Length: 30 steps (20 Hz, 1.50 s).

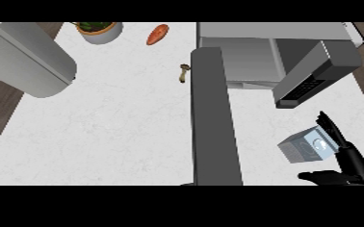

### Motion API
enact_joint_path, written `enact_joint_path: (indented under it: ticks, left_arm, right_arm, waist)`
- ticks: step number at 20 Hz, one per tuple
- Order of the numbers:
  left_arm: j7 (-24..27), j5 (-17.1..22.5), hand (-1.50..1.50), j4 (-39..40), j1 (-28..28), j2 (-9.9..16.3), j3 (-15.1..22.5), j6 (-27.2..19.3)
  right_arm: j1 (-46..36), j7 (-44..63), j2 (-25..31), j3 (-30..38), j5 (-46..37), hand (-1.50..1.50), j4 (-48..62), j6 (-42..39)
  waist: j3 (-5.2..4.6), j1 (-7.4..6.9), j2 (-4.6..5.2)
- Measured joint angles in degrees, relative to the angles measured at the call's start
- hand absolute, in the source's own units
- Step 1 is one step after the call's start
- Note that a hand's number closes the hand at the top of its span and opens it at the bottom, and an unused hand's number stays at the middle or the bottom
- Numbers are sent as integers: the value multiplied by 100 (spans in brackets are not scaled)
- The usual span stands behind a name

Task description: Pick up the milk, place it into the microwave and close the microwave

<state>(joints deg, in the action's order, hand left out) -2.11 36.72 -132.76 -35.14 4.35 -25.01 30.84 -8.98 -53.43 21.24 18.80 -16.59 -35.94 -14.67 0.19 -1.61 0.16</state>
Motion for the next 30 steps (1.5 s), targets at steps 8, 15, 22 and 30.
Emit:
enact_joint_path:
  ticks: [8,15,22,30]
  left_arm:
    - [39,166,-150,19,-92,8,-115,152]
    - [-39,276,-150,27,-125,66,-67,203]
    - [-40,351,-150,51,-57,63,-57,163]
    - [-71,629,-150,79,-97,177,-197,251]
  right_arm:
    - [-573,-253,-136,-85,31,150,972,107]
    - [-851,-360,-162,-256,27,150,1361,51]
    - [-1064,-481,-309,-353,98,150,1438,90]
    - [-1354,-538,-1128,-73,447,150,1621,624]
  waist:
    - [4,-27,7]
    - [-4,-41,10]
    - [-9,-33,13]
    - [-25,-18,6]
